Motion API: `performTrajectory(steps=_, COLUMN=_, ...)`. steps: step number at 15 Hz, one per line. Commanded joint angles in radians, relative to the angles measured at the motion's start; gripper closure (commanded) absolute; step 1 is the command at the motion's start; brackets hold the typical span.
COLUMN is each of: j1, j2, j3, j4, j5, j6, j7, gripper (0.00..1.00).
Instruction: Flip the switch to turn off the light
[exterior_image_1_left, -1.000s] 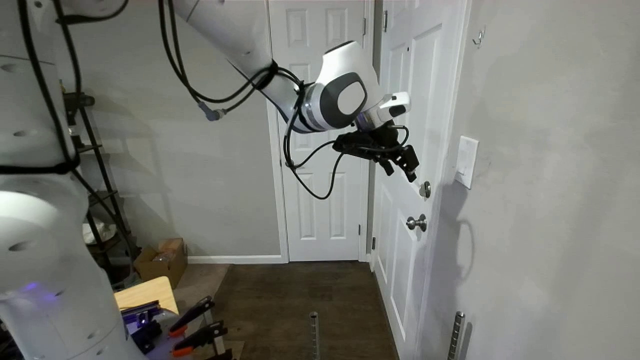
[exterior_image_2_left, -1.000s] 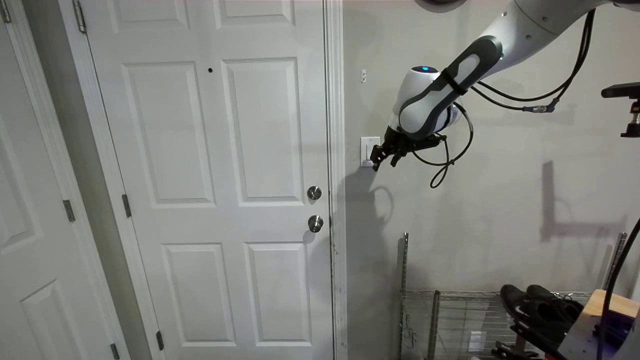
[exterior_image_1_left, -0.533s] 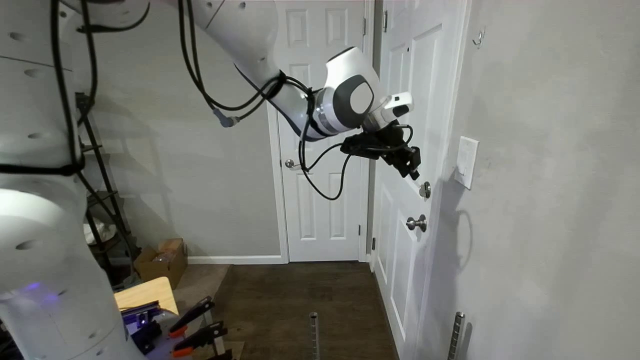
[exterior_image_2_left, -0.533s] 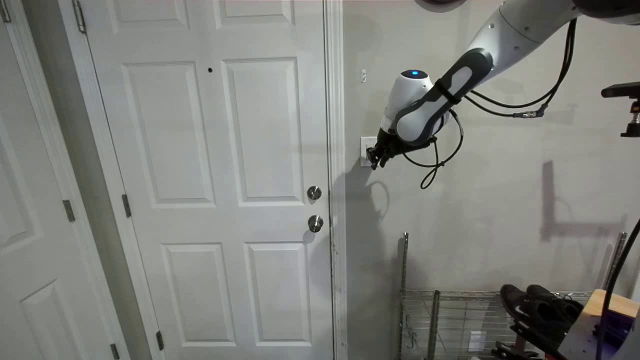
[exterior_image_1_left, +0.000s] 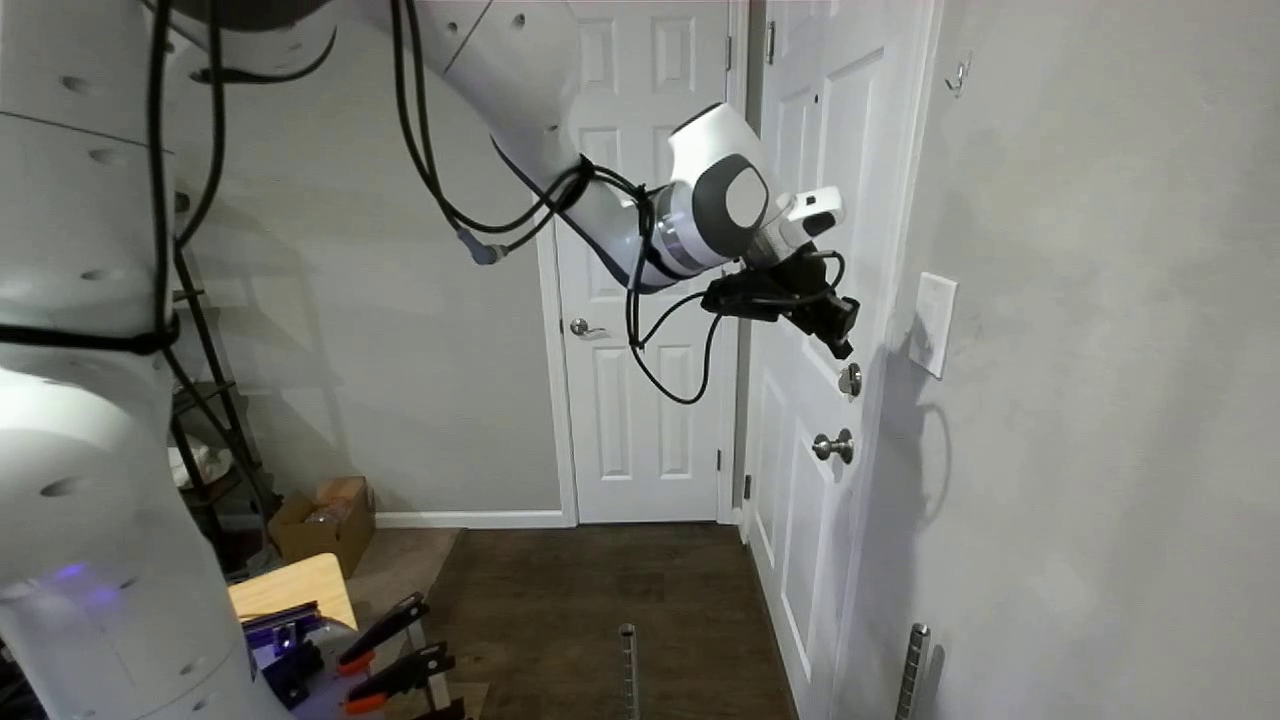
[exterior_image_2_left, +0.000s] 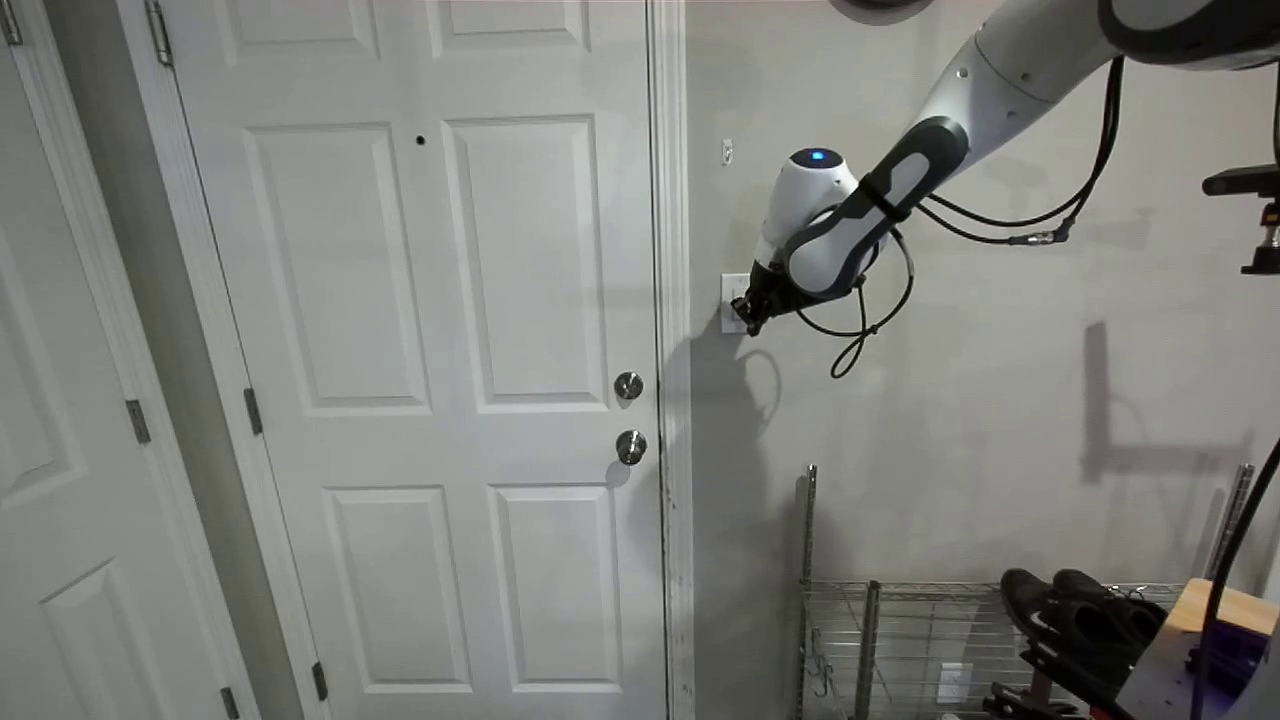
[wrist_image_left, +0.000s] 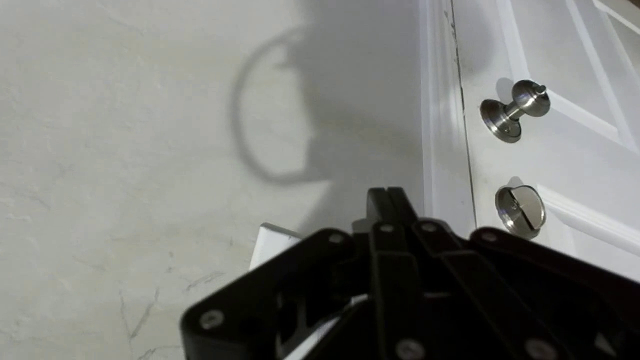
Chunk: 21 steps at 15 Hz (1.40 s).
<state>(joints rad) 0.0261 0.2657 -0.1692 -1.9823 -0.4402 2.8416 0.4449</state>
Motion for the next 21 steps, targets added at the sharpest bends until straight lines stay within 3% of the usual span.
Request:
performTrajectory(steps=1, j1=0.023, j2=0.043, j3=-0.038, j4=0.052, j5=-0.052, j6=0.022, j7=0.056, gripper=0.94)
performTrajectory(steps=21, j1=0.050, j2=0.215, j3=-0.127, j4=0.272, j5=-0.039, j6=0.013, j7=0.040, gripper=0.95)
